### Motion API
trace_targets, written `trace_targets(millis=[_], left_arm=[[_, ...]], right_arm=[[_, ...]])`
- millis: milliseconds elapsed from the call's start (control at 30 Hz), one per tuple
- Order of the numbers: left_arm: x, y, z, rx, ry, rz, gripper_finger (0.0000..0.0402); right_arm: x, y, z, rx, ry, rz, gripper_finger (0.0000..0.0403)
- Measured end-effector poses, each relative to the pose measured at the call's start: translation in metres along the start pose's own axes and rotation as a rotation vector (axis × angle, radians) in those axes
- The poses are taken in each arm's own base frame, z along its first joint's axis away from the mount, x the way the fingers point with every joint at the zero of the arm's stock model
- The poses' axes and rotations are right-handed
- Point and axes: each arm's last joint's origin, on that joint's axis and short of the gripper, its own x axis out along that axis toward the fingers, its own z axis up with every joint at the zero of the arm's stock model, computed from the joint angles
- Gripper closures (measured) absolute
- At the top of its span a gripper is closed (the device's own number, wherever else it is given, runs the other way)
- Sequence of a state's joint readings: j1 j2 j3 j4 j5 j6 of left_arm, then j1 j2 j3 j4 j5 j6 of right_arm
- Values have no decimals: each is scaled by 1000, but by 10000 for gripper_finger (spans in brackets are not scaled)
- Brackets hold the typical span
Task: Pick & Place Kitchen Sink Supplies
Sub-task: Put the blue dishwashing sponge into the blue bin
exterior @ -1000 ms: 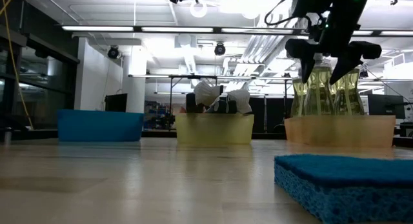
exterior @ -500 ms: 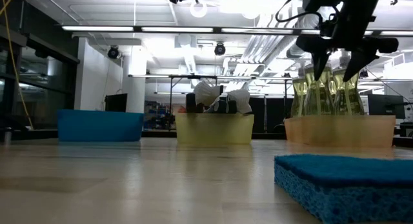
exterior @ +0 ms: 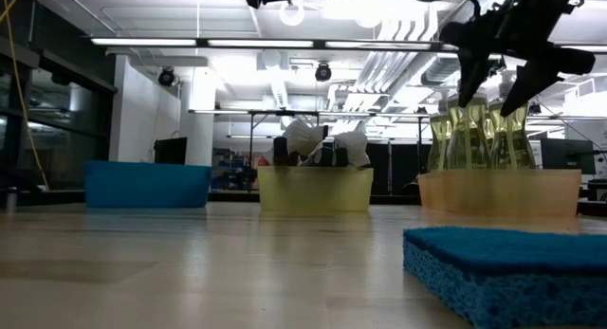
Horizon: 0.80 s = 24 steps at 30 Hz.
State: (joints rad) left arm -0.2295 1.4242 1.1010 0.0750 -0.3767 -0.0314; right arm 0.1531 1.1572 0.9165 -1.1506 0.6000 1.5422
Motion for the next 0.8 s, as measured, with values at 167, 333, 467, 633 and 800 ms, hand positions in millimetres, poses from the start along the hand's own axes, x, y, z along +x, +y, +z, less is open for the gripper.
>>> trace_targets(millis=[167, 333, 467, 633, 800], left_arm=[[0, 0, 0, -8, 0, 0, 94], [0, 0, 0, -9, 0, -1, 94], [0, 0, 0, -36, 0, -1, 94], [0, 0, 0, -38, 1, -6, 94], [0, -1, 0, -38, 2, -40, 94]], right_arm=[[-7, 2, -11, -24, 20, 45, 82], [-13, 5, -20, -46, 35, 108, 82], [-19, 9, -28, -65, 49, 169, 82], [-25, 10, -37, -97, 87, 212, 82], [-32, 9, -46, -167, 111, 252, 82]])
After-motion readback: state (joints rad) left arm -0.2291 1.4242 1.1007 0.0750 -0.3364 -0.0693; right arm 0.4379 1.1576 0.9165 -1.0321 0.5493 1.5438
